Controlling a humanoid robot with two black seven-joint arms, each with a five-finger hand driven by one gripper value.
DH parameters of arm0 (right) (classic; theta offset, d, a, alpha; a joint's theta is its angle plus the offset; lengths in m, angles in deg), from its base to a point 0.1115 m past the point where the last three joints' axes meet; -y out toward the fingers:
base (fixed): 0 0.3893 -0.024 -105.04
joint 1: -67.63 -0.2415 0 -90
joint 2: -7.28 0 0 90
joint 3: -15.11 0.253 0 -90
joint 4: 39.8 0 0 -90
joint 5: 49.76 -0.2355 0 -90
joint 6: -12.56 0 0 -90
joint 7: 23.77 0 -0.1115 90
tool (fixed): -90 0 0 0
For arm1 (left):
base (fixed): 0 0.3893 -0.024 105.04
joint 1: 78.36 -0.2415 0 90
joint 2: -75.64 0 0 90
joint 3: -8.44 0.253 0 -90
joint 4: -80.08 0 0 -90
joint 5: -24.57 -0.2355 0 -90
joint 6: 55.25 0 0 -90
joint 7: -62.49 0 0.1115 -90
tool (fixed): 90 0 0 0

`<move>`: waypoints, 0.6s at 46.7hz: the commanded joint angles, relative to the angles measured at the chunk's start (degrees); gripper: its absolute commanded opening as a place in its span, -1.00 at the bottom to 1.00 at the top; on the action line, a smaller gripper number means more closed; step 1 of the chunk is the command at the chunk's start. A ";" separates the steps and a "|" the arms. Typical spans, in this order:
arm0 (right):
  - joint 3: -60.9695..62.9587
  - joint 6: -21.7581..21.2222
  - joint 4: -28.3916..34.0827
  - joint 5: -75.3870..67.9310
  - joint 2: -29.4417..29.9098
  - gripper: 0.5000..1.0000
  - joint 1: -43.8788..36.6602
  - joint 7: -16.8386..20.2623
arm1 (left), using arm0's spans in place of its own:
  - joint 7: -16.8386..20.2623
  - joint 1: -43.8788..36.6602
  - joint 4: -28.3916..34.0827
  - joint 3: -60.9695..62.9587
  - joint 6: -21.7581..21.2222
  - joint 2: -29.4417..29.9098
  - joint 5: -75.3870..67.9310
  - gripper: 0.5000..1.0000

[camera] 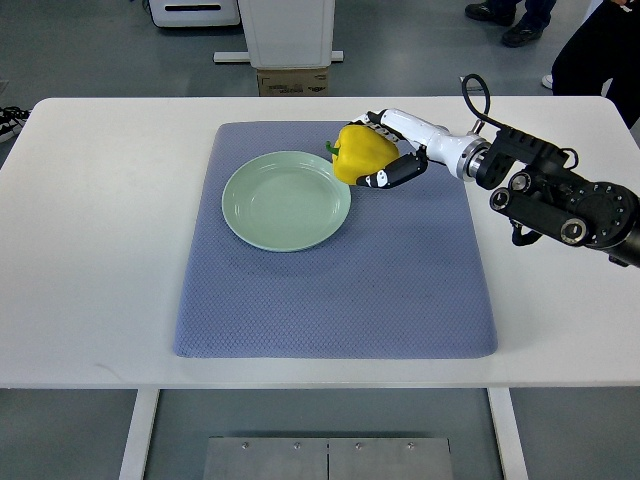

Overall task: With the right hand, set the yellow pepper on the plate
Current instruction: 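Lift and carry the pepper with the right hand over the plate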

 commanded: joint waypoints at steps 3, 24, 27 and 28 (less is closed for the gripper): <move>-0.02 -0.01 -1.07 -0.18 3.10 -1.00 -0.75 1.01 | 0.01 -0.03 -0.03 0.00 0.06 0.00 0.00 1.00; 0.07 -0.01 -5.64 -0.18 10.93 -1.00 -1.19 3.12 | 0.01 -0.03 -0.03 0.00 -0.03 0.00 0.00 1.00; 0.07 -0.01 -6.26 -0.18 10.93 -1.00 -1.19 3.20 | 0.01 -0.03 -0.03 0.00 -0.03 0.00 0.00 1.00; 0.07 -0.01 -6.35 -0.18 10.93 -1.00 -1.19 3.20 | 0.01 -0.03 0.06 0.00 -0.03 0.00 0.00 1.00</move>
